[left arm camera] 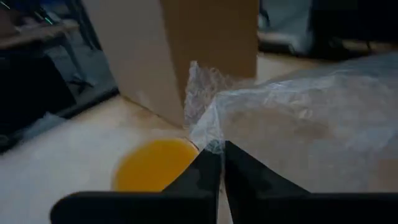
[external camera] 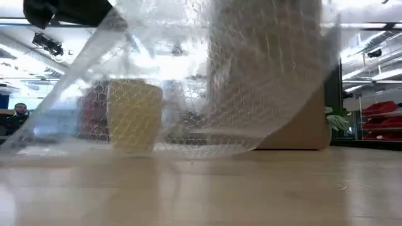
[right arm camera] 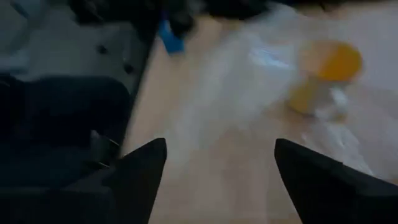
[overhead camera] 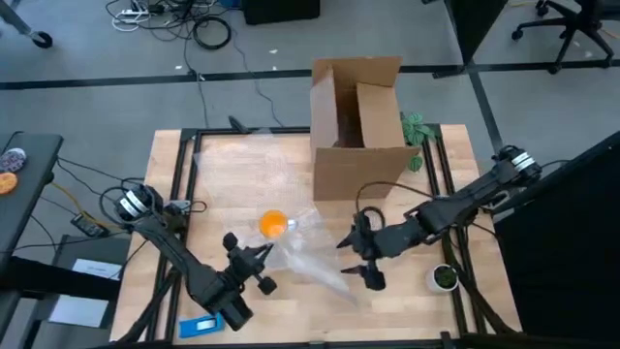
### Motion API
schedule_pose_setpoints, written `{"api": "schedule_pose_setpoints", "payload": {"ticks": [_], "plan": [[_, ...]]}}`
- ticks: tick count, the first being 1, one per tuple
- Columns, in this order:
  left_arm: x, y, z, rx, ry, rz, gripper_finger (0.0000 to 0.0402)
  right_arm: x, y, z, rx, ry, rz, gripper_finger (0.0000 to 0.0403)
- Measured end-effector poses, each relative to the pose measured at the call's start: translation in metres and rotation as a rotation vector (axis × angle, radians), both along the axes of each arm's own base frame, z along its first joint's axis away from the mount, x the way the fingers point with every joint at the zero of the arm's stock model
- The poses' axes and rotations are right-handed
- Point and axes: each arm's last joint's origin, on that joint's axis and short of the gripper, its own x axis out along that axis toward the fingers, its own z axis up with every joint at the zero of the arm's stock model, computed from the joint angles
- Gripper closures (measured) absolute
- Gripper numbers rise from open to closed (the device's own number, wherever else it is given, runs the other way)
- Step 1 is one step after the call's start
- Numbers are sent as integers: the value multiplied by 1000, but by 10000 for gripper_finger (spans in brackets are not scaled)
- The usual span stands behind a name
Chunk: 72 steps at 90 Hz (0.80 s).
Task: Wrap mug
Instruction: Wrap the yellow mug with transparent bubble wrap
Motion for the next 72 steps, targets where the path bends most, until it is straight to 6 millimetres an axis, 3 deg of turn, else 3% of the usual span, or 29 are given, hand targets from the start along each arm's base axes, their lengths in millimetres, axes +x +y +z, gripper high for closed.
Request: {"api": "schedule_pose_setpoints", "payload": {"ticks": [14,35,56,72], "plan": [[-6,13,4,36,-65,41,402,11,18,-7,30,-59,43,127],[-12,33,7,54,98,141,402,49,37,-52,-28,-76,54,127],[-21,46,3,-12,137,238,402,81,8,-85,-134,-30,-68,133],[-30,54,-13,-82,146,325,402,98,-28,-89,-243,-15,-140,134]]}}
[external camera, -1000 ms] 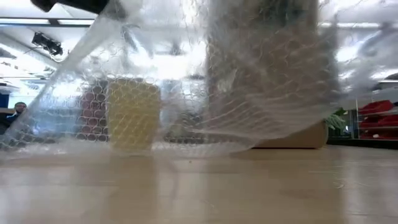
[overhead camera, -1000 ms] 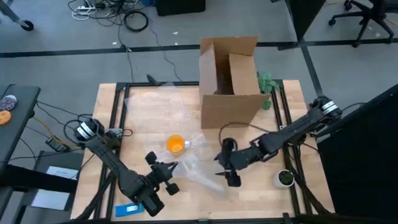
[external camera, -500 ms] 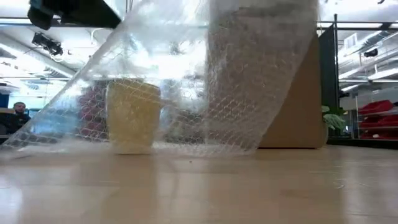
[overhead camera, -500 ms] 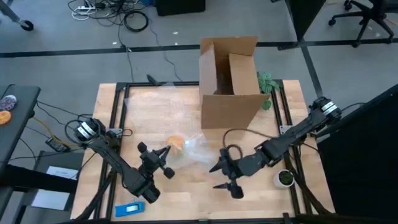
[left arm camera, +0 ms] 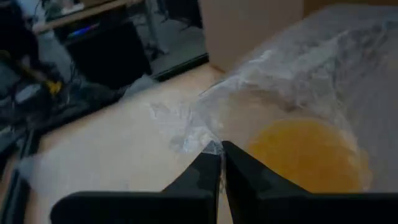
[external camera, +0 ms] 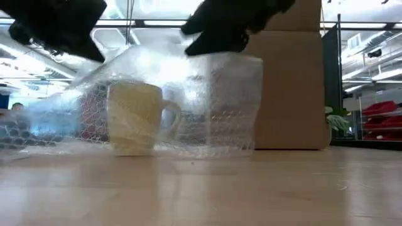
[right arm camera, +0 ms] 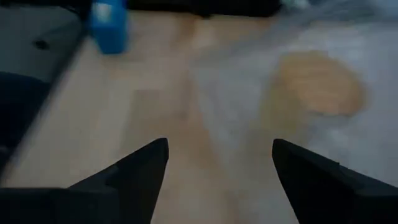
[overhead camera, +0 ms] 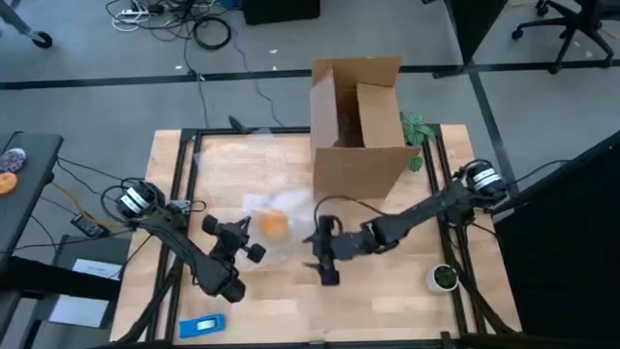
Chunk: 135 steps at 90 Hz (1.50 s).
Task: Wrap mug
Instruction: Wrap the yellow mug with transparent bubble wrap
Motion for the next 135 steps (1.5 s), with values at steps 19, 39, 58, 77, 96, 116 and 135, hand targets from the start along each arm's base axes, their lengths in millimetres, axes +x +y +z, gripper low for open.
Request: {"api": "schedule_pose_setpoints", "payload": {"ticks": [19,39,58,77,96,116,135], "plan": [[-7,4,-11,-52,0,70,402,14,-31,13,-89,-17,5,138],[-13,9,-29,-86,-6,86,402,20,-45,21,-80,-34,50,141],[-19,13,-43,-146,32,141,402,44,-47,23,-134,-4,72,151],[-20,11,-42,-161,44,150,402,77,-51,17,-202,115,77,160],[-21,7,-39,-158,66,134,402,102,-71,30,-242,197,9,177],[-11,-4,-5,-95,82,77,402,102,-78,41,-216,264,31,217],[-6,2,8,-68,16,32,402,105,-74,44,-213,237,56,247]]}}
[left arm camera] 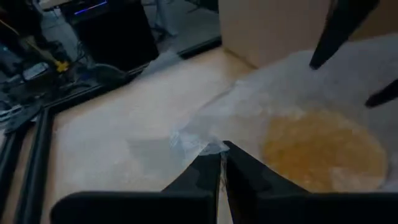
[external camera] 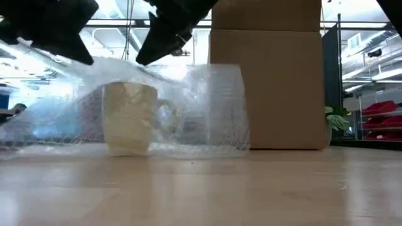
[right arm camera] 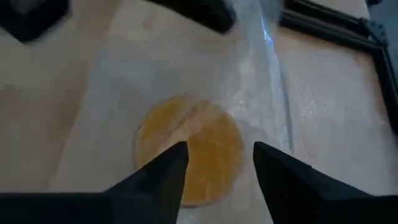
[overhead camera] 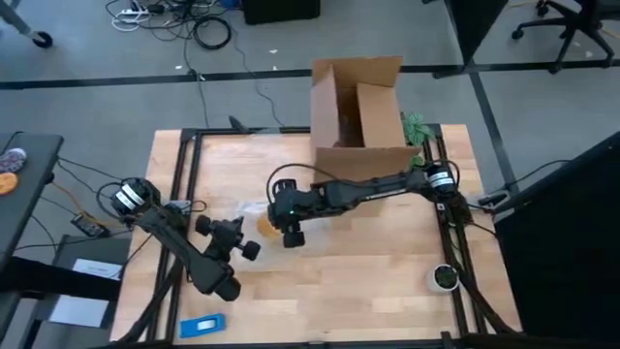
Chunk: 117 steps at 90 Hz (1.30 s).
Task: Wrap mug
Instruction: Wrap the yellow mug with transparent bubble wrap
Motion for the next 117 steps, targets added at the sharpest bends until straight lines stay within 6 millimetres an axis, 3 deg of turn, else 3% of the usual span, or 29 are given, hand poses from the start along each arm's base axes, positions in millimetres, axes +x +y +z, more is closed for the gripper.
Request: {"api": "schedule_pose_setpoints", "payload": {"ticks": [10,27,45,66,78,102,117], "plan": [[-1,3,0,2,-2,18,402,-1,0,-1,10,15,13,259],[-12,15,-22,-58,59,152,402,-1,0,-1,11,16,13,273],[-14,16,-33,-96,47,158,402,1,0,-4,36,18,53,278],[-20,11,-37,-161,139,199,402,14,-8,-21,14,0,71,281],[-19,4,-41,-209,137,169,402,20,-17,-45,18,59,70,293],[-20,3,-39,-174,143,123,401,22,-19,-61,83,122,136,328],[-17,-1,-17,-82,196,70,393,20,-20,-64,103,156,169,344]]}}
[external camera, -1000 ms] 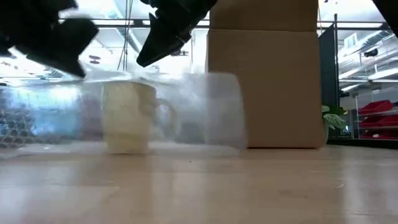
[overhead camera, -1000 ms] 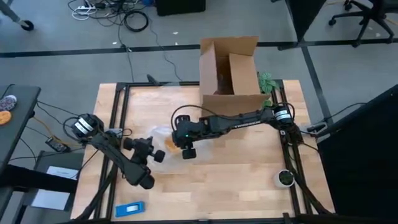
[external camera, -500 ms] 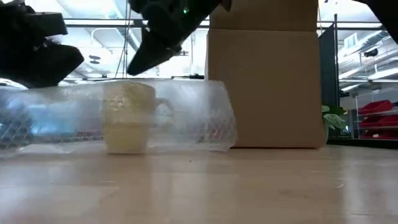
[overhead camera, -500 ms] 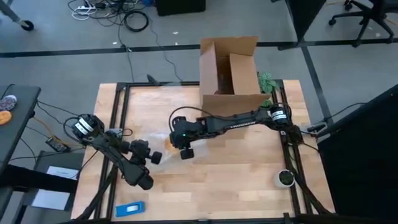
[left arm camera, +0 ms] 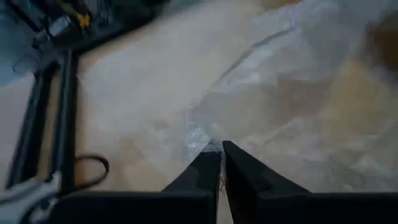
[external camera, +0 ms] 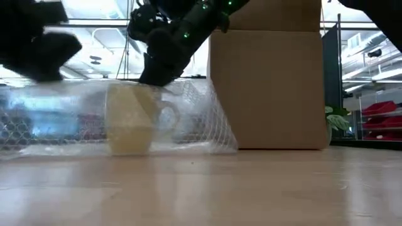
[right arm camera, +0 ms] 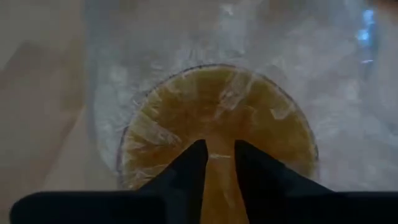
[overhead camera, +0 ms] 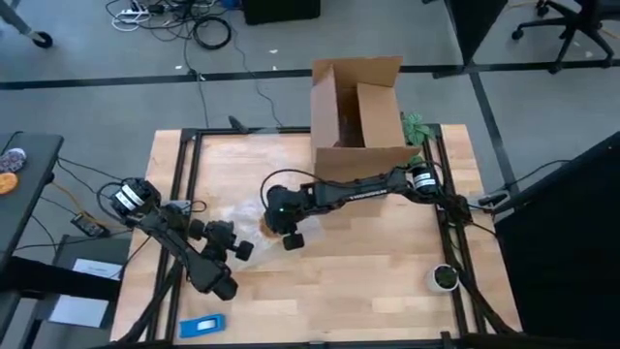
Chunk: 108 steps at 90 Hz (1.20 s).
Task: Wrap mug
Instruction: Wrap the yellow mug with transparent bubble wrap
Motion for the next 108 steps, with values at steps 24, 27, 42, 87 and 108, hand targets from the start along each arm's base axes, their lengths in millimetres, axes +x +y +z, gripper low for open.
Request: {"api": "schedule_pose_setpoints", "payload": {"ticks": [24,27,42,87,108], "plan": [[-9,-10,9,-98,111,-145,352,-1,-11,-2,-1,23,-13,383],[-11,-12,7,-127,95,-159,346,-1,-12,-2,-2,23,-15,388],[-19,-29,-11,-255,31,-245,314,-2,-12,-3,-4,29,-12,401],[-12,12,-48,-165,96,-224,286,3,-13,16,6,12,-32,403],[26,12,-51,-168,58,-418,286,-1,-25,13,51,69,-37,402]]}}
